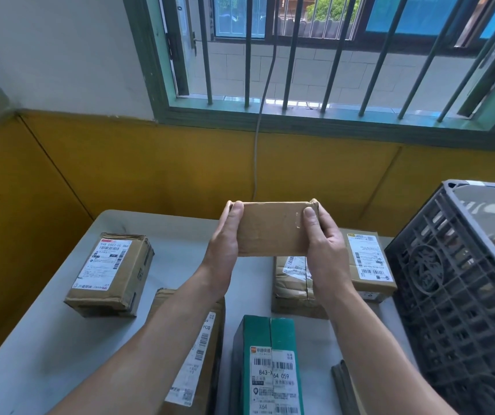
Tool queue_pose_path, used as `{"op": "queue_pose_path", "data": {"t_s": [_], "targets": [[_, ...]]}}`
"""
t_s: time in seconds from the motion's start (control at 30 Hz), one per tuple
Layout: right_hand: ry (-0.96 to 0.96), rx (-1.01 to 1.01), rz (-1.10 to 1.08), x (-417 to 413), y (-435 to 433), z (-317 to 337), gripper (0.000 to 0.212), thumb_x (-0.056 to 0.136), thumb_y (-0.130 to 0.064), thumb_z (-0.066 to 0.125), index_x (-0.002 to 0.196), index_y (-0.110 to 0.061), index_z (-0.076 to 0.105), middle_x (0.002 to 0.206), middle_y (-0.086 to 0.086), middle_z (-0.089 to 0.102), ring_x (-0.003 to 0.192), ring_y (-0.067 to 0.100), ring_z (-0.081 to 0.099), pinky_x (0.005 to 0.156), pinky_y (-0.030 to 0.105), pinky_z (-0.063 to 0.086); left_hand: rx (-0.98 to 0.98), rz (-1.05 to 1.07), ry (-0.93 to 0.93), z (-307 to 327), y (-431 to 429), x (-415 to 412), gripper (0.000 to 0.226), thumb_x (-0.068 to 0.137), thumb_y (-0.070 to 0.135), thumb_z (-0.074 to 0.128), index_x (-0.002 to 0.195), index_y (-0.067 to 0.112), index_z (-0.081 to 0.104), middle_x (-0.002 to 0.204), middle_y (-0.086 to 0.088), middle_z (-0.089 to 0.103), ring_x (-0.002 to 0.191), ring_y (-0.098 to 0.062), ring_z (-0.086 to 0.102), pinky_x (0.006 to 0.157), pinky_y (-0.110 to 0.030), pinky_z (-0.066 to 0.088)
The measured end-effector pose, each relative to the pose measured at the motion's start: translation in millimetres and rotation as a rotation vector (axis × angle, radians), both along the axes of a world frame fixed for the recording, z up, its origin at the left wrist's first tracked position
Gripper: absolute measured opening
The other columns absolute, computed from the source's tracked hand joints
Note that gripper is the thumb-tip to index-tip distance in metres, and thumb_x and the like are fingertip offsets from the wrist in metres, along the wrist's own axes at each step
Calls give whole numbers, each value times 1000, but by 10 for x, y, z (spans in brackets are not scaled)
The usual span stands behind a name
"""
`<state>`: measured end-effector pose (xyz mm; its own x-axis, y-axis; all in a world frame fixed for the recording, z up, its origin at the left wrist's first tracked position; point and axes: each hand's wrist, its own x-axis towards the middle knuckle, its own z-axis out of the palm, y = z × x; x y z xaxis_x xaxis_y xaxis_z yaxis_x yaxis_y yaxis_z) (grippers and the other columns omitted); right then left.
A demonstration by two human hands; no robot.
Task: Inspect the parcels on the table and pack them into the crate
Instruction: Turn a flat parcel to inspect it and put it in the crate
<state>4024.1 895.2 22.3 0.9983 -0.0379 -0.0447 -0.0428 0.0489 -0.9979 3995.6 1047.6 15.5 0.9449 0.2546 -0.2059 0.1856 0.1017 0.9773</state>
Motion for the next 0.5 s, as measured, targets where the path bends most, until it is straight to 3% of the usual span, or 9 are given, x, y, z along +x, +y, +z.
{"op": "queue_pose_path", "data": {"t_s": [0.13,0.27,0.33,0.43,0.5], "targets": [[6,75,55,11,-49,-29,42,102,-32,56,144,-33,55,124,-22,63,98,-14,63,78,8,52,-43,-20,6,56,20,2,62,96,75,25,141,40,48,128,2,63,122,-18,58,111,-50,45],[15,80,53,11,-61,-41,37,103,-38,53,140,-36,59,116,-27,61,85,-23,60,66,2,48,-67,-2,-33,53,32,-8,61,102,64,33,156,37,30,142,-1,54,129,-20,53,110,-53,47],[38,86,52,10,-48,-27,37,102,-46,50,138,-39,58,111,-27,61,81,-23,60,60,2,48,-50,-6,-49,54,18,-26,71,94,67,39,157,35,28,142,-1,53,129,-20,53,108,-54,49],[67,84,27,29,-51,-30,34,103,-42,52,135,-36,60,112,-25,63,86,-20,62,66,7,51,-33,-21,-55,53,5,-48,81,84,69,38,157,36,26,141,0,53,128,-19,53,108,-54,49],[96,101,21,36,-60,-42,36,103,-38,54,137,-33,61,123,-15,66,105,-7,62,80,18,52,-27,-22,-47,60,17,-55,83,83,70,39,158,39,23,144,2,51,128,-18,52,109,-52,47]]}}
